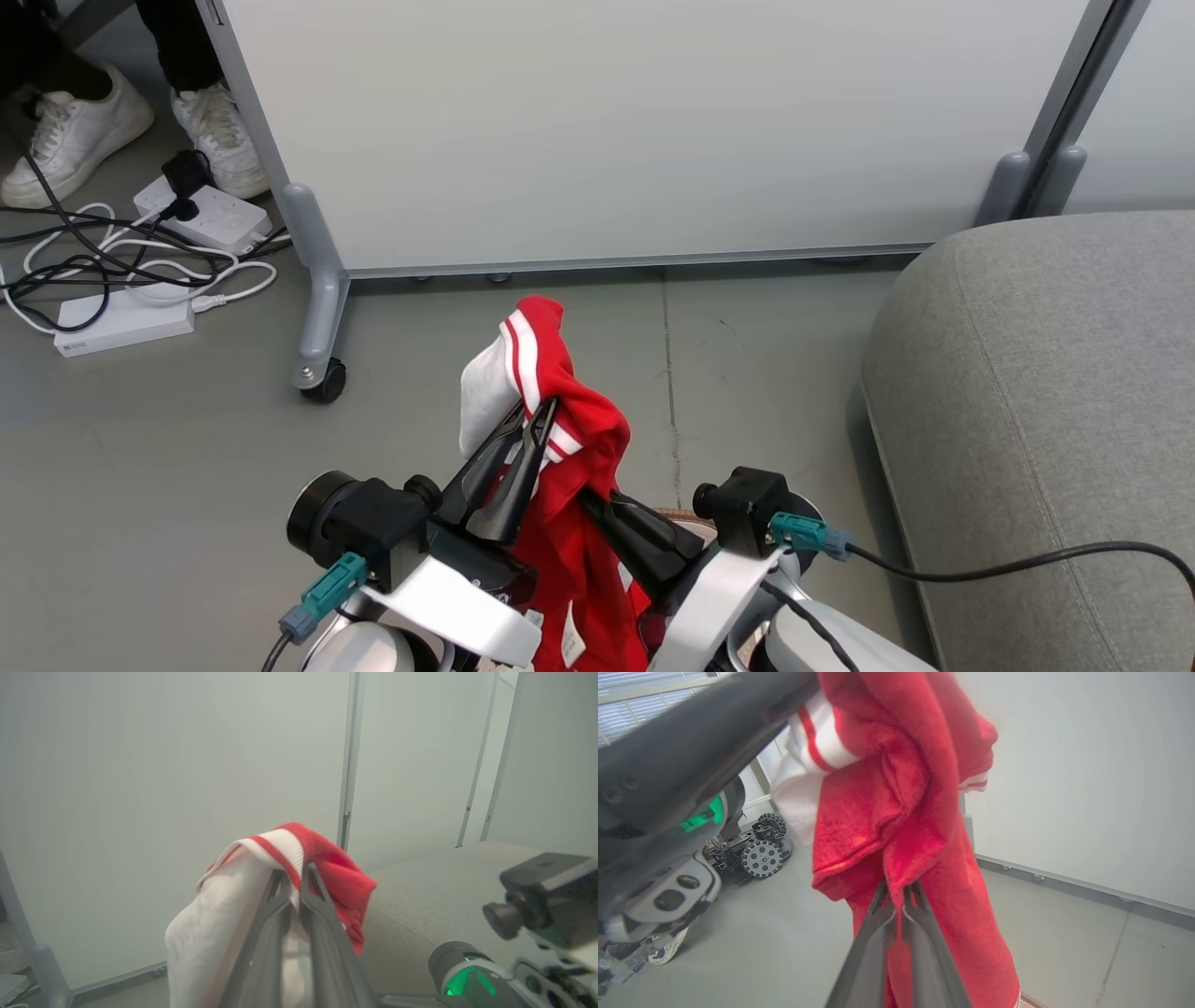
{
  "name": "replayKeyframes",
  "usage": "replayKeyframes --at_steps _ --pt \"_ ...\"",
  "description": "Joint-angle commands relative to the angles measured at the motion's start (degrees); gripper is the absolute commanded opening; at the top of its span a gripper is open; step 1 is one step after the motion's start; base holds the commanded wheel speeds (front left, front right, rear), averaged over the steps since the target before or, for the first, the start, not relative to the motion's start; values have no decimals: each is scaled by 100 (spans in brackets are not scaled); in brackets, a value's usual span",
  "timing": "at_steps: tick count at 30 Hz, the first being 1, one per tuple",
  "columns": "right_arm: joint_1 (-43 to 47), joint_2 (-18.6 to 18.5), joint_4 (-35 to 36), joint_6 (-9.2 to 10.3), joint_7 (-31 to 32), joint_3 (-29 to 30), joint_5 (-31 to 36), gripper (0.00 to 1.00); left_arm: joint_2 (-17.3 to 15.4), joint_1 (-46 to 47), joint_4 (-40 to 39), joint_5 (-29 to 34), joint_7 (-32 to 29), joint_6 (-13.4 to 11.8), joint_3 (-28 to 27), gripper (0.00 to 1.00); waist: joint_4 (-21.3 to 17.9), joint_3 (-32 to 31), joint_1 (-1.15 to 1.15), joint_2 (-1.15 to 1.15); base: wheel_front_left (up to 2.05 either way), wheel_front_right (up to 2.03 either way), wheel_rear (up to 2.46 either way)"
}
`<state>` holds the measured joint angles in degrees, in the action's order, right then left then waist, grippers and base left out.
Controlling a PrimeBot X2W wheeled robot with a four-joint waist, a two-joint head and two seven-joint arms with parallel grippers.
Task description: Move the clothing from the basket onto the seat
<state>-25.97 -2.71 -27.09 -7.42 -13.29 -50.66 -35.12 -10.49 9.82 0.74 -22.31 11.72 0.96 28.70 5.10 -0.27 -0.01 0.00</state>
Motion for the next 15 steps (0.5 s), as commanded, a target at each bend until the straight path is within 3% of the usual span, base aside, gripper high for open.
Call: replayKeyframes --at_steps 1,5,6,7,8,15 --pt "-91 -34 -37 -13 -61 -14 -55 0 -31 93 6 -27 40 -6 -14 0 -20 5 1 0 0 0 0" --pt "-213 -32 -48 -13 -163 34 -201 0 -32 102 -31 -14 54 -65 -30 0 -84 32 1 0 0 0 0" --pt "-225 -32 -43 -13 -177 73 -225 0 -29 113 -42 -4 53 -79 -29 16 -96 45 1 0 0 0 0" --pt "-243 -33 -39 -13 -181 132 -232 0 -26 124 -43 9 48 -102 -28 46 -108 56 1 0 0 0 0" --pt "-274 -36 -45 -13 -195 190 -218 0 -24 133 -37 28 48 -113 -24 97 -127 61 1 0 0 0 0" --pt "-363 -33 72 -13 -204 1200 246 0 -144 179 -75 257 -64 -54 216 100 -379 189 1 0 0 0 0"
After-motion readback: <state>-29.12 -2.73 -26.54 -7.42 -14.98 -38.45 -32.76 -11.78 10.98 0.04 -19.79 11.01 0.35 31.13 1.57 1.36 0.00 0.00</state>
